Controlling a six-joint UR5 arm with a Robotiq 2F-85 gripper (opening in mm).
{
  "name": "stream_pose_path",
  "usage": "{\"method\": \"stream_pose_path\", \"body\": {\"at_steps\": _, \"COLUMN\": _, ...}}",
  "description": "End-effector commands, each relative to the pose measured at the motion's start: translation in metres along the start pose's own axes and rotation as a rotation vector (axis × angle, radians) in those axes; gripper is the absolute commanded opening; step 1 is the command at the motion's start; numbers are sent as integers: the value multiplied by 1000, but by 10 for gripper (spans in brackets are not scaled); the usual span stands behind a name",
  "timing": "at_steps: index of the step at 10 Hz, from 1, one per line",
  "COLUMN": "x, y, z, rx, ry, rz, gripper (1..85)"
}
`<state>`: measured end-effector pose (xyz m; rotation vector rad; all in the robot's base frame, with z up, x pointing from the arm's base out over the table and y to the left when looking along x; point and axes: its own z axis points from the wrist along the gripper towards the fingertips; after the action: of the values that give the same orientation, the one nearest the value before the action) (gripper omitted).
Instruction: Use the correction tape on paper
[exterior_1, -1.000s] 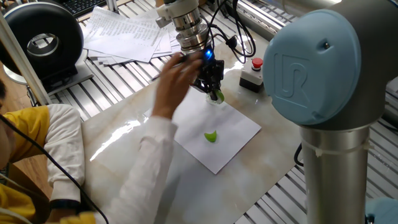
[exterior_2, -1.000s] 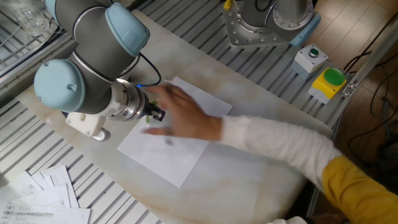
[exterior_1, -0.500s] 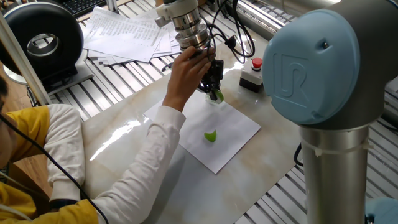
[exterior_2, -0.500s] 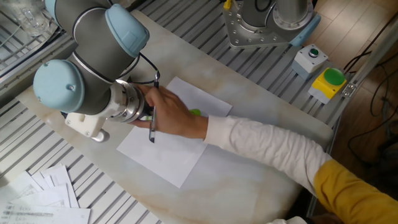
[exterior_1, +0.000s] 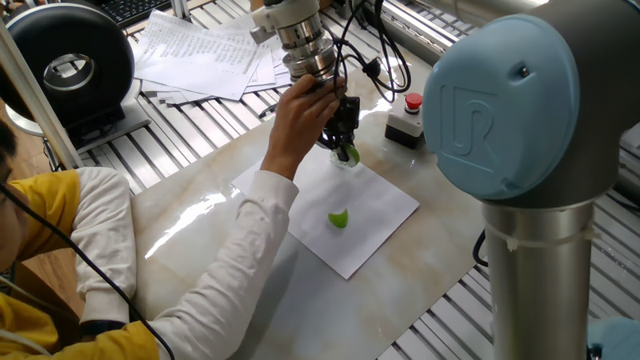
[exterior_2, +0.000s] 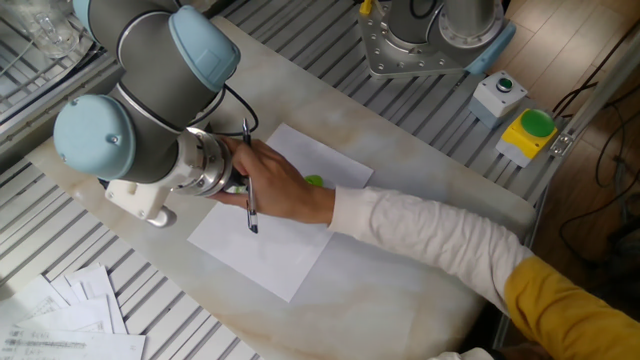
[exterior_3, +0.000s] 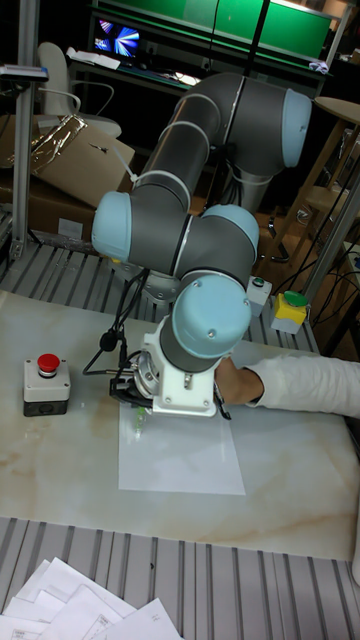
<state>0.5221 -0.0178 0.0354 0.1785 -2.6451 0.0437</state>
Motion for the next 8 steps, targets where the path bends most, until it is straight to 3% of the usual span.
{"method": "stream_pose_path", "body": {"at_steps": 1, "x": 4, "y": 2, "z": -2, "rx": -17, "ry": 5, "rz": -1, "gripper": 10}}
{"method": "stream_pose_path", "body": {"at_steps": 8, "x": 10, "y": 0, "z": 3, "rx": -7, "ry": 16, "rz": 2, "gripper": 10}}
